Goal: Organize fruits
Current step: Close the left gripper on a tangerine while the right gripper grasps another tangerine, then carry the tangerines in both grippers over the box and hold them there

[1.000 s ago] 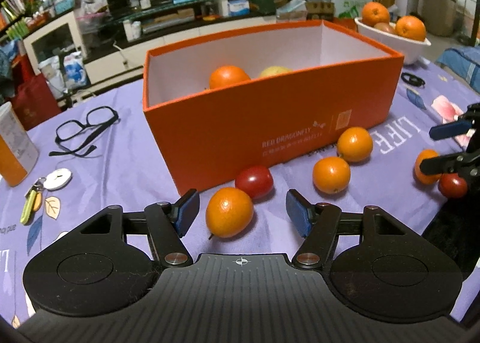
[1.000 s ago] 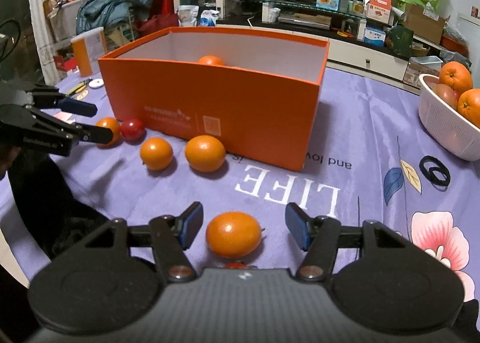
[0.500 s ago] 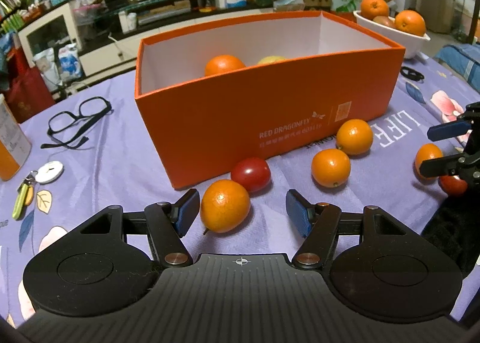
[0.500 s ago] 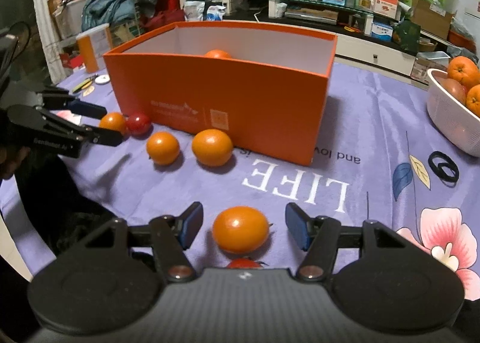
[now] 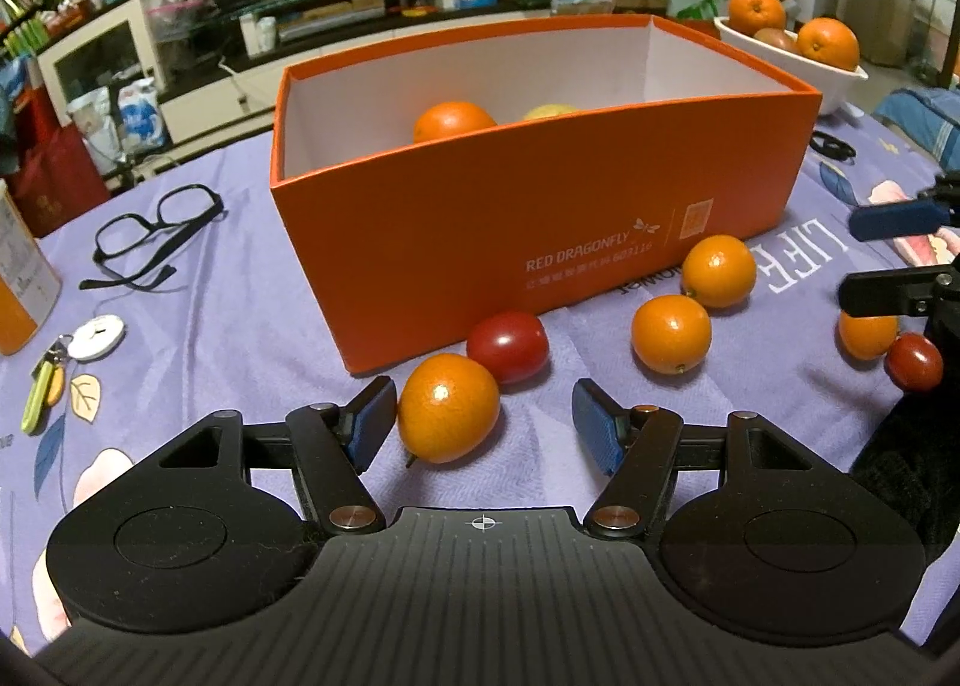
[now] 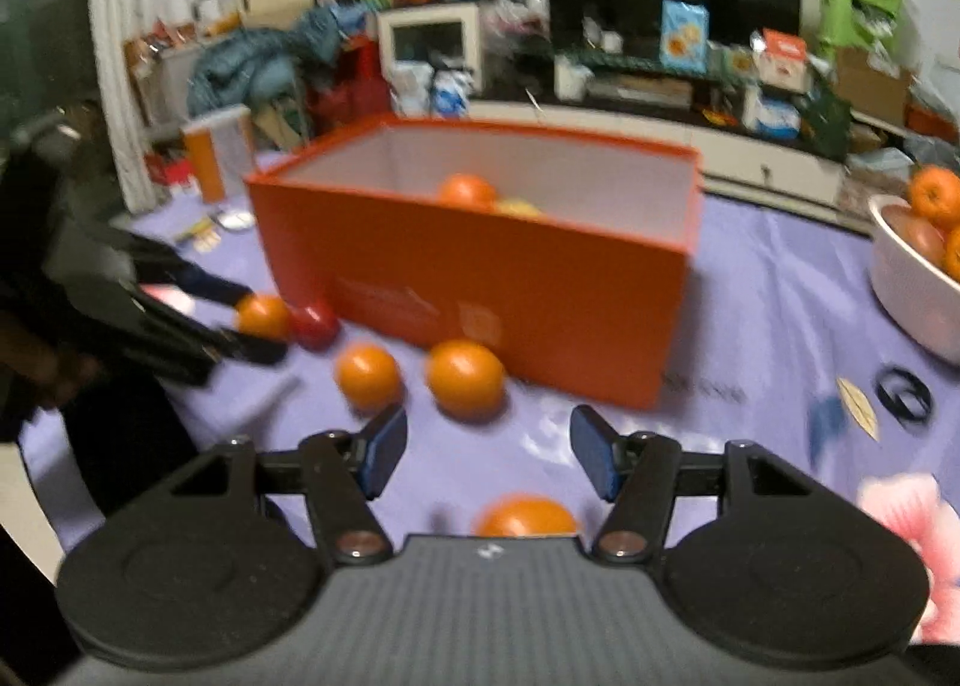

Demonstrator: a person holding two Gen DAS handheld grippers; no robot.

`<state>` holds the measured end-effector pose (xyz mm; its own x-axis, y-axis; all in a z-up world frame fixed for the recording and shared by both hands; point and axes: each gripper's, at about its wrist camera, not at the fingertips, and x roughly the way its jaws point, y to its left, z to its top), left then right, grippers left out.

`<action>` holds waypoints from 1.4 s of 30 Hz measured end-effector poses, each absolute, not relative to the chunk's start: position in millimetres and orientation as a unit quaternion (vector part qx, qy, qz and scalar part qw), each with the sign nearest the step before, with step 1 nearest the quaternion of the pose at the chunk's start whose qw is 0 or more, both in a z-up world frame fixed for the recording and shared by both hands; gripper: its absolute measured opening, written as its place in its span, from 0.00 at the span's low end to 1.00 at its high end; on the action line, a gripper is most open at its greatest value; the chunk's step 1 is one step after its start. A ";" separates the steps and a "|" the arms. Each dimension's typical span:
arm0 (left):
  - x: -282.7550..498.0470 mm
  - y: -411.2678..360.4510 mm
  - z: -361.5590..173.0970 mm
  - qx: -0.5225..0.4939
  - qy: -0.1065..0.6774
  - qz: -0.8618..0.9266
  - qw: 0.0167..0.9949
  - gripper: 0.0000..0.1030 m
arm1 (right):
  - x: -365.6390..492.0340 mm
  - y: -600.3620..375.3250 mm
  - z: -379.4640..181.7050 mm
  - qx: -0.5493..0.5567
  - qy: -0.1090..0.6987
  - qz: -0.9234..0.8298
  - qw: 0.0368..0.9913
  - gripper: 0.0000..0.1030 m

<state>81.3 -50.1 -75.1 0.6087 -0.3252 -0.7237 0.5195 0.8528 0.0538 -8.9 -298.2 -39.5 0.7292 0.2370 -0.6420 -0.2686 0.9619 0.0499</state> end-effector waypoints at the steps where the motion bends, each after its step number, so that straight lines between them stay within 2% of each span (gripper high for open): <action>1: 81.5 -50.4 -75.4 0.131 0.373 -0.238 0.887 0.39 | -5.7 -290.7 -38.6 -0.025 0.336 0.146 0.930 0.60; 11: 88.8 -46.0 -81.0 0.132 0.383 -0.240 0.882 0.36 | 31.1 -225.4 -51.4 -0.115 0.342 0.213 0.908 0.52; 14: 90.7 -45.2 -82.6 0.133 0.384 -0.243 0.881 0.34 | 40.7 -217.4 -59.6 -0.129 0.356 0.216 0.900 0.44; 17: 93.7 -44.8 -85.5 0.132 0.388 -0.248 0.878 0.32 | 47.6 -213.3 -68.5 -0.141 0.373 0.207 0.893 0.45; 18: 95.1 -45.1 -86.1 0.131 0.389 -0.249 0.877 0.30 | 50.9 -213.4 -70.7 -0.140 0.382 0.200 0.891 0.39; 20: 97.3 -44.5 -86.8 0.127 0.389 -0.249 0.878 0.25 | 54.5 -216.4 -73.5 -0.128 0.392 0.197 0.889 0.38; 24: 101.5 -40.4 -85.9 0.118 0.391 -0.238 0.881 0.09 | 53.6 -214.2 -72.7 -0.128 0.396 0.198 0.888 0.36; 25: 101.9 -39.0 -84.9 0.114 0.394 -0.240 0.880 0.09 | 52.8 -213.9 -71.5 -0.126 0.397 0.201 0.887 0.36; 32: 82.6 -27.6 -57.4 0.105 0.361 -0.241 0.895 0.08 | 36.2 -226.8 -22.7 -0.095 0.334 0.198 0.917 0.36; 42: 83.0 -19.2 34.7 0.010 0.253 -0.194 0.948 0.08 | 37.4 -295.3 59.5 -0.005 0.246 0.099 0.964 0.36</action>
